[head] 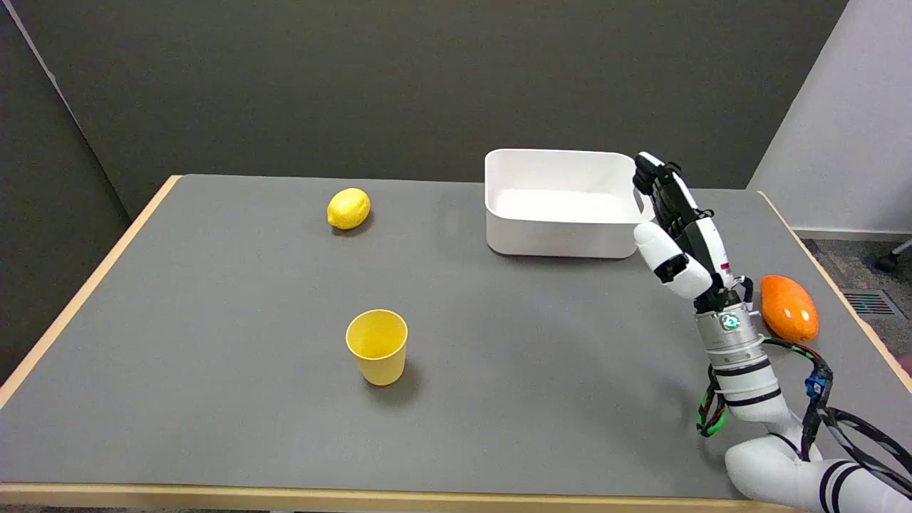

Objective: Pick up the yellow cup.

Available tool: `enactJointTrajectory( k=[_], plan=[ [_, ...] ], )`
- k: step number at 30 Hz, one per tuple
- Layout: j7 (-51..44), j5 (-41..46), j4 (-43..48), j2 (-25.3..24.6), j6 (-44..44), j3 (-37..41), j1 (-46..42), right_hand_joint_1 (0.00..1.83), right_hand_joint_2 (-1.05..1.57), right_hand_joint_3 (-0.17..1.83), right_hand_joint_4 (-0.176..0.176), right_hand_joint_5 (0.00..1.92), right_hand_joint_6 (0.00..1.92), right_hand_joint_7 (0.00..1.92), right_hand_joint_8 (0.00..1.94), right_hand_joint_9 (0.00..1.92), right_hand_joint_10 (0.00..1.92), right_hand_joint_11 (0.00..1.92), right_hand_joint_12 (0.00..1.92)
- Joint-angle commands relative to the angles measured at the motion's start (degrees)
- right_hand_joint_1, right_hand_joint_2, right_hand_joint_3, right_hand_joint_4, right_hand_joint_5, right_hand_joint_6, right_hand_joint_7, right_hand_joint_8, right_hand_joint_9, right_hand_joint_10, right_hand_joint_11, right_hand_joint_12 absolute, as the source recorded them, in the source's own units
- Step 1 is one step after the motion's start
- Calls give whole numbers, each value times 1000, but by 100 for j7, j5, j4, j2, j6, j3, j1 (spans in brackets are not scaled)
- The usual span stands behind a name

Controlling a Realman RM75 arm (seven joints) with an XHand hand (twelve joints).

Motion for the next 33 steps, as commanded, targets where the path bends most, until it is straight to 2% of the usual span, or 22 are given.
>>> enactJointTrajectory(
  k=[1, 5, 8, 13, 21, 25, 33],
  plan=[
    [-6, -105, 17, 3, -61, -23, 22, 472, 676, 928, 1, 117, 375, 93, 277, -1, 390, -1, 473],
    [22, -419, 120, 11, -310, 1, 36, 473, 680, 928, 0, 118, 374, 95, 276, -1, 393, -1, 476],
    [66, -760, 258, 11, -567, -46, 36, 495, 680, 914, -9, 138, 379, 107, 288, -1, 464, -1, 554],
    [474, -1132, 465, -20, -937, -308, 36, 500, 683, 900, -14, 143, 374, 123, 289, -1, 504, -1, 592],
    [709, -2050, 1065, -351, -2344, -394, 51, 461, 682, 911, -28, 115, 358, 101, 281, -1, 456, -1, 567],
    [788, -2106, 1286, -432, -2760, -520, 53, 404, 623, 936, -42, 84, 371, 76, 296, 3, 370, -1, 537],
    [853, -2135, 1950, -497, -3515, -716, 150, 358, 617, 929, -61, 72, 357, 69, 276, -1, 349, -1, 524]
  ],
)
